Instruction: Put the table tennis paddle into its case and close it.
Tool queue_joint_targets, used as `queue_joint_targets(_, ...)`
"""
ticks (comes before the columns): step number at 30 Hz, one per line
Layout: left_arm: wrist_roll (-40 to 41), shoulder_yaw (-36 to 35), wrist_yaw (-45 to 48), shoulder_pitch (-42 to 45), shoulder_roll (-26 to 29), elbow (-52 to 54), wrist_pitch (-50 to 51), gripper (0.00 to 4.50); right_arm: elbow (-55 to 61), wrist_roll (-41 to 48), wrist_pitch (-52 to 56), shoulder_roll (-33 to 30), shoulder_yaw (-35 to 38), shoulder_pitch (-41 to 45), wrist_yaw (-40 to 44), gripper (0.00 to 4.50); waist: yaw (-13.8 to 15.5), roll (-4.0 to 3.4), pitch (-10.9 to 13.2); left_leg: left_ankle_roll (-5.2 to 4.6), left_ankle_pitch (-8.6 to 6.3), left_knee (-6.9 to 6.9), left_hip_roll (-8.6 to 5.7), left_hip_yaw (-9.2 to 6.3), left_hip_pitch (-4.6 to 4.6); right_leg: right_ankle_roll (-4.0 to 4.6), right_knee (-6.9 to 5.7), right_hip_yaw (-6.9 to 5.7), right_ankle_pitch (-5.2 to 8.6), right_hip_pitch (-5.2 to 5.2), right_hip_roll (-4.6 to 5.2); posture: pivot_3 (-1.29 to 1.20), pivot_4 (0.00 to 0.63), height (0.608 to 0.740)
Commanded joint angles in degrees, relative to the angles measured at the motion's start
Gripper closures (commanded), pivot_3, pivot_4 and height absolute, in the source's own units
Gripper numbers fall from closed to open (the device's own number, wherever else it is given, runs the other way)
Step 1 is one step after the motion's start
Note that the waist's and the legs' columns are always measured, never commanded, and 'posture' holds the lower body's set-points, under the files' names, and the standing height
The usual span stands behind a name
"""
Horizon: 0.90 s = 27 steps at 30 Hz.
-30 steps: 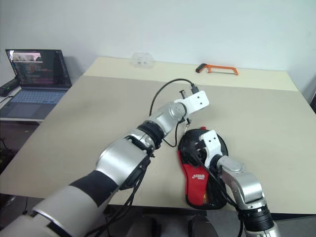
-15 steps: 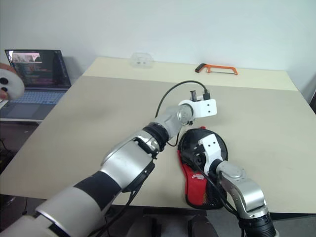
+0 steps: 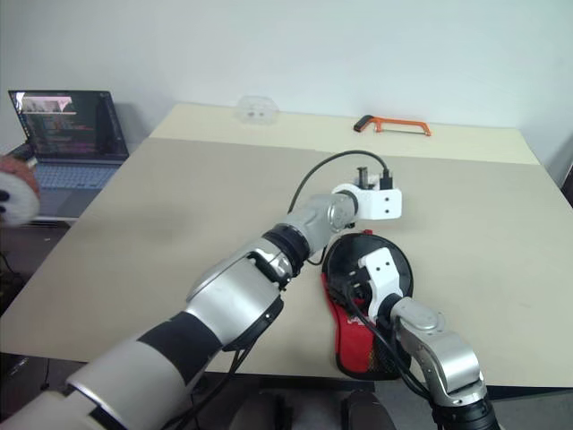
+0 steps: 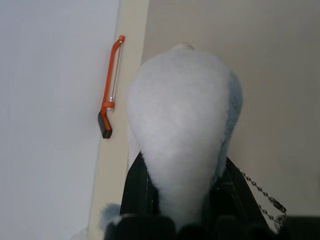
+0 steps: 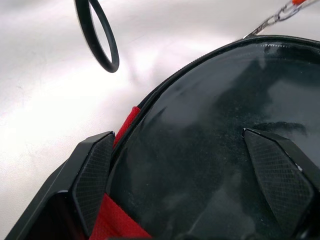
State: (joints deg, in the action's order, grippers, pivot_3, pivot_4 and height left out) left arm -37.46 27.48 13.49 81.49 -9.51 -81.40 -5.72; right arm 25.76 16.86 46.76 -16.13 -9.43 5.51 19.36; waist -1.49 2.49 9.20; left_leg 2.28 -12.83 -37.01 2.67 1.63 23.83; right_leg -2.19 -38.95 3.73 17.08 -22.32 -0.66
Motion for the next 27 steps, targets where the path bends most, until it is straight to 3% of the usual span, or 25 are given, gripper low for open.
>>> queue_joint_targets(1, -0.60, 1.63, 1.51, -1.19, -6.92, 1.75, -2.01, 4.19, -3.15, -0.22, 2.20, -0.22, -1.56, -0.66, 0.35, 0.00, -0.09, 0.00, 0.00, 0.00, 0.00, 0.00, 0.00, 0.00, -0.01, 0.00, 0.00, 0.01, 0.00, 0.00, 0.00, 0.00, 0.150, 0.740)
queue_joint_targets(11, 2.08, 1.21, 7.55, -4.27, -6.91, 2.42, -4.59, 4.19, -5.11, -0.24, 1.47, -0.84, -1.85, 0.68, 1.56, 0.00, -0.32, -0.01, -0.01, 0.00, 0.00, 0.00, 0.01, 0.01, -0.04, 0.00, -0.03, 0.04, 0.00, 0.00, -0.01, 0.00, 0.150, 0.740)
queue_joint_targets(22, 3.80, 1.48, 17.26, -7.53, -5.34, 2.96, -5.36, 0.21, -7.58, -0.92, 0.60, -1.26, -2.50, 2.58, 3.04, 0.00, -0.27, -0.02, -0.35, 0.00, 0.00, -0.02, 0.01, -0.01, -0.07, 0.01, -0.04, 0.02, 0.00, 0.06, -0.02, 0.00, 0.150, 0.740)
queue_joint_targets(23, 4.00, 1.23, 16.86, -7.27, -4.98, 3.08, -5.36, 0.02, -7.80, -0.95, 0.52, -1.28, -2.49, 2.72, 3.14, 0.00, -0.27, -0.03, -0.46, -0.01, 0.00, -0.01, 0.01, -0.01, -0.09, 0.00, -0.04, 0.03, 0.00, 0.07, -0.02, 0.00, 0.150, 0.740)
queue_joint_targets(25, 0.85, 4.45, 14.36, -6.17, -3.59, 3.34, -7.79, 0.02, -8.17, -0.97, 0.37, -1.43, -2.44, 2.89, 3.44, 0.00, -0.27, -0.05, -0.57, -0.01, 0.00, -0.01, 0.01, -0.02, -0.11, 0.00, -0.04, 0.02, 0.00, 0.08, -0.02, 0.00, 0.150, 0.740)
queue_joint_targets(27, 2.67, 3.26, 16.99, -5.29, -3.41, 3.76, -9.54, 0.02, -8.37, -0.86, 0.47, -1.99, -2.50, 2.74, 4.08, 0.00, -0.27, -0.06, -0.62, -0.01, 0.00, -0.02, 0.01, -0.02, -0.12, 0.00, -0.05, 0.04, 0.00, 0.09, -0.02, 0.00, 0.150, 0.740)
